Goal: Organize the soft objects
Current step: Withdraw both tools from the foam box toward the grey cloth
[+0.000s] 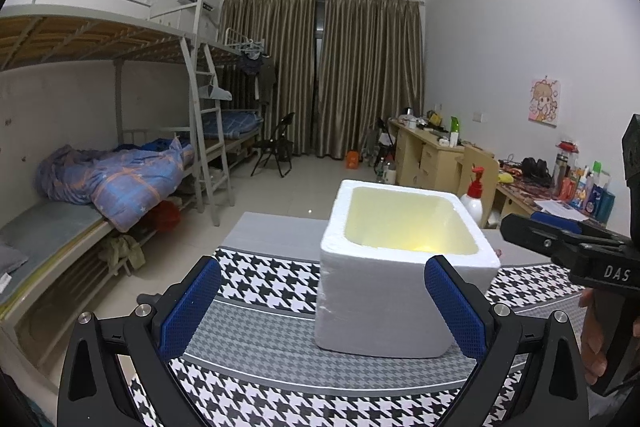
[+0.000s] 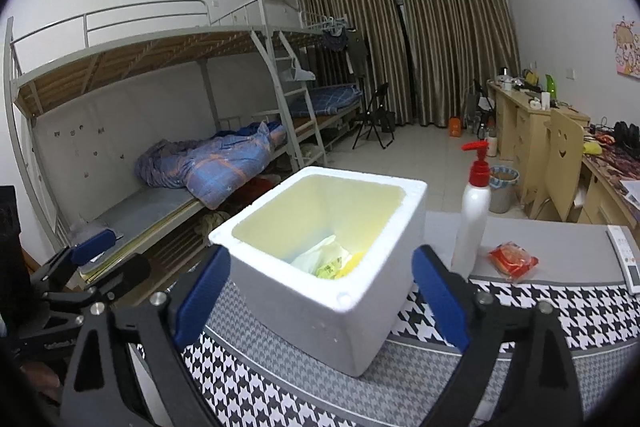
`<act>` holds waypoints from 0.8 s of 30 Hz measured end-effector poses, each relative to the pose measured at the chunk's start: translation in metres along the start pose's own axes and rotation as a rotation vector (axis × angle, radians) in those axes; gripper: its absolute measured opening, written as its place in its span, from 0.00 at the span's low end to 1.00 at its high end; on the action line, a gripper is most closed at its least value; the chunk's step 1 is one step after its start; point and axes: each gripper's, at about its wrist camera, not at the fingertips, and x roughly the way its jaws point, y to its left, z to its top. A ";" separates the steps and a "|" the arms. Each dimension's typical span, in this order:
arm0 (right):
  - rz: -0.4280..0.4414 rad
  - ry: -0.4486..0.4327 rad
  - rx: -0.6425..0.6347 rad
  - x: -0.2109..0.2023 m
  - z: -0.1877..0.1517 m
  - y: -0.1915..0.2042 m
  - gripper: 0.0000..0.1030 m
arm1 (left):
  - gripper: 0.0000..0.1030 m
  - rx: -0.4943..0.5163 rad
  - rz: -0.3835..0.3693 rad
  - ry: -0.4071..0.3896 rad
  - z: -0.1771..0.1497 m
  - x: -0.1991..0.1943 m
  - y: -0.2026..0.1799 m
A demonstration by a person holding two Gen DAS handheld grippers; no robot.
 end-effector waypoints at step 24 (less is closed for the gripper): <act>-0.057 -0.079 -0.012 -0.061 -0.056 -0.008 0.92 | 0.99 -0.007 -0.083 0.000 -0.034 -0.006 -0.034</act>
